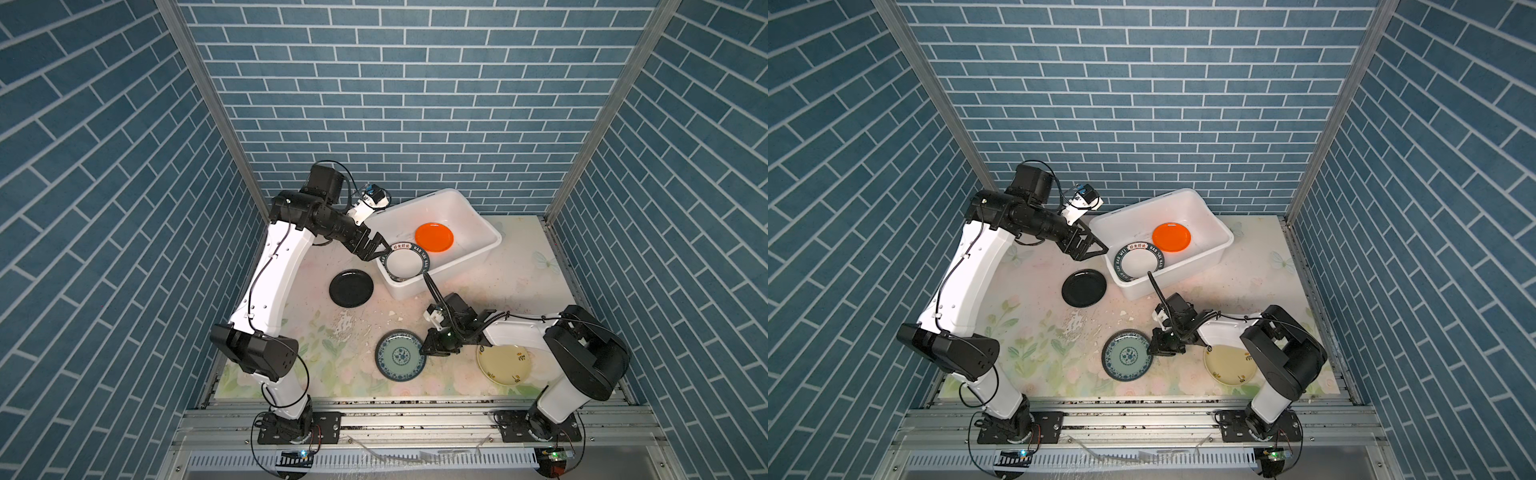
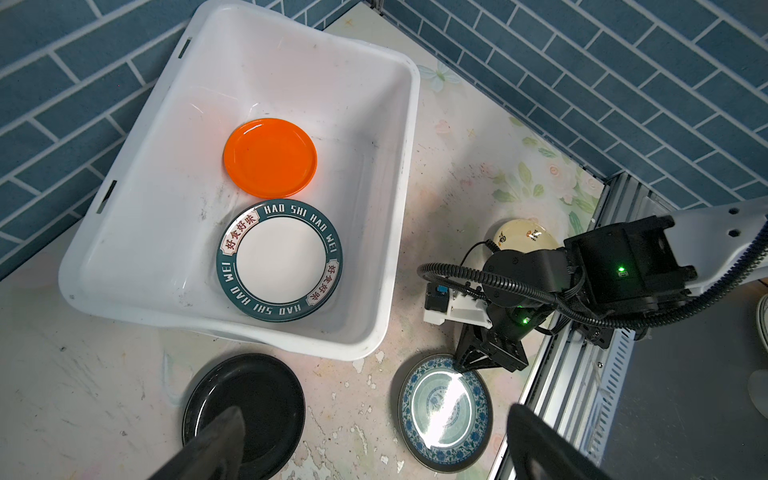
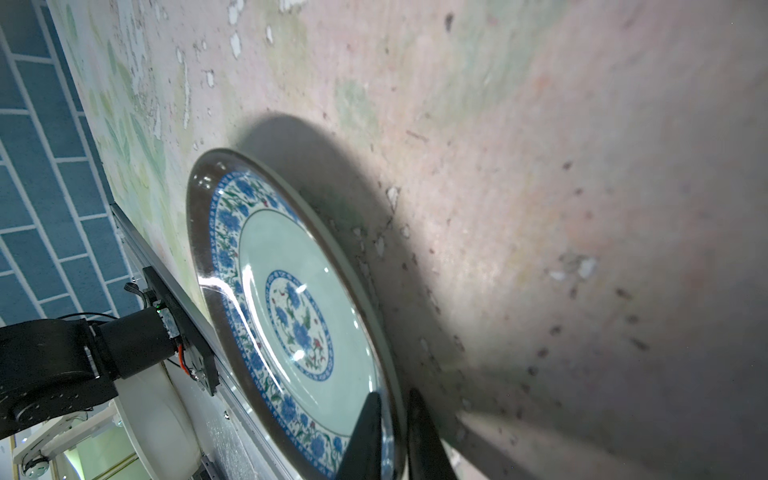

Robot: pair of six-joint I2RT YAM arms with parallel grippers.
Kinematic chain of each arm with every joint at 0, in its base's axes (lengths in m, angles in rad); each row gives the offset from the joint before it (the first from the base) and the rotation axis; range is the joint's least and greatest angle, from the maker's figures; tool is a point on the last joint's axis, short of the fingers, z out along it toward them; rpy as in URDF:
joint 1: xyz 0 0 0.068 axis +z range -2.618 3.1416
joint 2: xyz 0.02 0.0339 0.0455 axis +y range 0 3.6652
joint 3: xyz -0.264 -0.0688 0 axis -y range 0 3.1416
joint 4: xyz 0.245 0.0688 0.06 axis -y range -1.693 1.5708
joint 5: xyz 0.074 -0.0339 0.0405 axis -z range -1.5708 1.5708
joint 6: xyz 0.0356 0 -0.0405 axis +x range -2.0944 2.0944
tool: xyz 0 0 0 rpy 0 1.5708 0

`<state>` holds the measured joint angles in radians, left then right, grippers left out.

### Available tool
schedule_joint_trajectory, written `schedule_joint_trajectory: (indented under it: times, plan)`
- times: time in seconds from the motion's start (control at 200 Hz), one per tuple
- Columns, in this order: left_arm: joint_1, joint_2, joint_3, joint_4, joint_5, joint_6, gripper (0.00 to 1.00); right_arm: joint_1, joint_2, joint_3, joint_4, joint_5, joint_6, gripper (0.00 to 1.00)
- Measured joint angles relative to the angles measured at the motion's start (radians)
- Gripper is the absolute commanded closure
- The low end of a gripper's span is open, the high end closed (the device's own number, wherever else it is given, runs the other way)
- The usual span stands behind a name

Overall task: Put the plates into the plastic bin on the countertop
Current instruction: 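Lower the right gripper onto the blue-and-white plate's rim, then close the right gripper on the blue-and-white plate's rim and lift it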

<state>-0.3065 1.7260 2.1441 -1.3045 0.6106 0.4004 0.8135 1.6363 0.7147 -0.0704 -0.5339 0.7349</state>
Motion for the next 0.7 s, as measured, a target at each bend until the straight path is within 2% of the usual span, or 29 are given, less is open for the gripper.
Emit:
schedule_joint_trajectory:
  times: [0.33, 0.7]
  plan:
    - [0.000, 0.000, 0.000, 0.000, 0.000, 0.000, 0.00, -0.002, -0.018, 0.000, 0.001, -0.008, 0.013, 0.99]
    - [0.000, 0.000, 0.000, 0.000, -0.002, 0.000, 0.00, 0.000, -0.104, 0.005, -0.129, 0.031, 0.004, 1.00]
